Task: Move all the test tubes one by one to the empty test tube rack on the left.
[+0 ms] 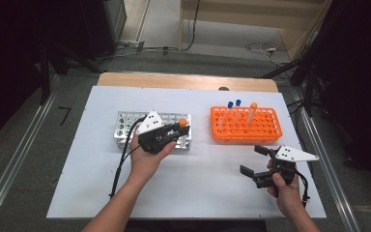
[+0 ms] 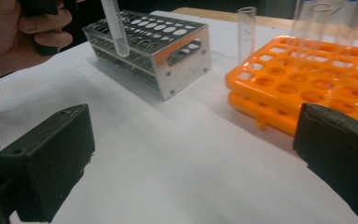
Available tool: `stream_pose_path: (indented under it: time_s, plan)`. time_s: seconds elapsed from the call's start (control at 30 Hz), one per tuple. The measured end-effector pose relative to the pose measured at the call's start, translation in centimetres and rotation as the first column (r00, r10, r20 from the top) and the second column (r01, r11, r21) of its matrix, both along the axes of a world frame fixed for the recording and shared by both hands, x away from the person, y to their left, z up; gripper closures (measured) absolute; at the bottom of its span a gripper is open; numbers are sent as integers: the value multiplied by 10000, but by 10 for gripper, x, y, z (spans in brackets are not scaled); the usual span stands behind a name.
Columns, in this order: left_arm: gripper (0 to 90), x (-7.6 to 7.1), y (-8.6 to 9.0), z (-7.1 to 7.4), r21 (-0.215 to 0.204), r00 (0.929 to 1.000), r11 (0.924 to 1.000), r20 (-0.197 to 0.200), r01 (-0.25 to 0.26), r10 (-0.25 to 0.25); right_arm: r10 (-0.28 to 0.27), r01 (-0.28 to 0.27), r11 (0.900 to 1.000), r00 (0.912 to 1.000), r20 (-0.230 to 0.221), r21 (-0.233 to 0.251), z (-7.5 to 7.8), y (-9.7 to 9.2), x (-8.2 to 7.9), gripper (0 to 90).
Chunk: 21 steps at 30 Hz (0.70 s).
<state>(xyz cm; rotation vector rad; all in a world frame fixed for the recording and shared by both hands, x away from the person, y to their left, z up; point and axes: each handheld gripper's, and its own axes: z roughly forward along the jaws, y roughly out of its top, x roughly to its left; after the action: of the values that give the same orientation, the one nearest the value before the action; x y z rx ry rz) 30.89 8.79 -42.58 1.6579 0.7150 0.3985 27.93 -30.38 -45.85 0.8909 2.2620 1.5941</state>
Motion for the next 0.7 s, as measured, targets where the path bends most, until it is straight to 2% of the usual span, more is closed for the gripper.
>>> stream_pose_path:
  time_s: [0.1, 0.33, 0.7]
  plan:
    - [759, 7, 1, 2, -62, 9999, 9999, 58, -138, 138, -294, 294, 9996, 9996, 34, -32, -2, -9, 4, 0]
    - [759, 23, 3, 6, -85, 9981, 9982, 162, -589, 590, -610, 610, 9981, 9981, 6, -99, -10, -20, 10, 0]
    - [759, 49, 1, 8, -339, 9935, 9931, 151, -1121, 1126, -567, 569, 9982, 9983, 125, -175, -14, -18, 11, 0]
